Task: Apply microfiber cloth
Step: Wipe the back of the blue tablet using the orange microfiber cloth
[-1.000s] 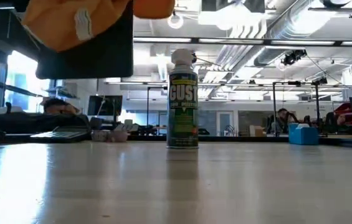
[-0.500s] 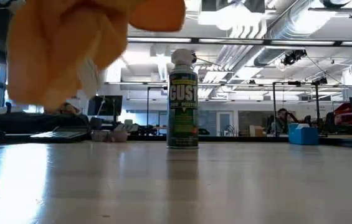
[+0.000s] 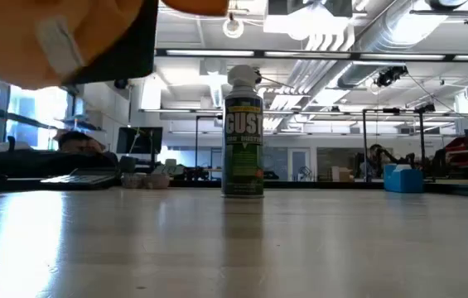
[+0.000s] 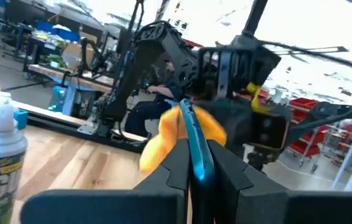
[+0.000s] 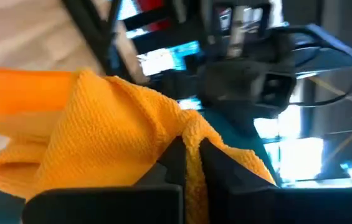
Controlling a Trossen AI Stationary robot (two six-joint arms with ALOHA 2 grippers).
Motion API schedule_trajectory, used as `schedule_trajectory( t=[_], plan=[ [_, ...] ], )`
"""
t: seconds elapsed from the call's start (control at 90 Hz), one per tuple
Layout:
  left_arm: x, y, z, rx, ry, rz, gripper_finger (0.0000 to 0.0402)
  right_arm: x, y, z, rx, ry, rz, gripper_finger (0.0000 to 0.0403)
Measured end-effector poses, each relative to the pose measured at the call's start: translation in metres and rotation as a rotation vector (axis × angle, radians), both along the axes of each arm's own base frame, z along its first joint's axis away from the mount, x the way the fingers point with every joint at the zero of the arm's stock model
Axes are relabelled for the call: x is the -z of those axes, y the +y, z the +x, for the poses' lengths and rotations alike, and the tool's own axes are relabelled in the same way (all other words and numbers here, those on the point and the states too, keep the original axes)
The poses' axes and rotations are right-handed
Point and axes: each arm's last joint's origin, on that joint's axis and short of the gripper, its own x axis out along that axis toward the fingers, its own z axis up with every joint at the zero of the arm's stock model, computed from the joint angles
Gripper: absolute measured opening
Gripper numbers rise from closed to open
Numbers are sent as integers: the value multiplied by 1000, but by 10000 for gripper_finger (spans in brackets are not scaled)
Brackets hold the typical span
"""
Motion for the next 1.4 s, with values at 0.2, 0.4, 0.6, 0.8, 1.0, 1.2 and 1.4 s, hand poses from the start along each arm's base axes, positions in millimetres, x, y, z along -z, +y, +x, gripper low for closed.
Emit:
schedule_trajectory(
  t=[0.2, 0.4, 0.6, 0.8, 1.0, 1.2, 1.4],
  plan=[
    [3, 1, 3, -24, 17, 3, 13, -14, -21, 10, 11, -110, -31, 0],
    [3, 2, 3, -34, 20, 3, 13, -14, -26, 11, 54, -112, -41, 0],
    [4, 0, 3, -5, 24, 13, 13, -17, -11, 2, 179, -113, -70, 0],
    [0, -1, 2, 61, -17, 6, 13, -16, 2, -7, 292, -102, -90, 0],
    [-1, -2, 2, 71, -30, 1, 13, -17, 18, -14, 258, -104, -101, 0],
    [-1, -1, 2, 53, -27, 0, 13, -23, 28, -18, 204, -148, -81, 0],
    [-1, -1, 2, 44, -25, -1, 13, -20, 28, -18, 155, -140, -32, 0]
  ],
)
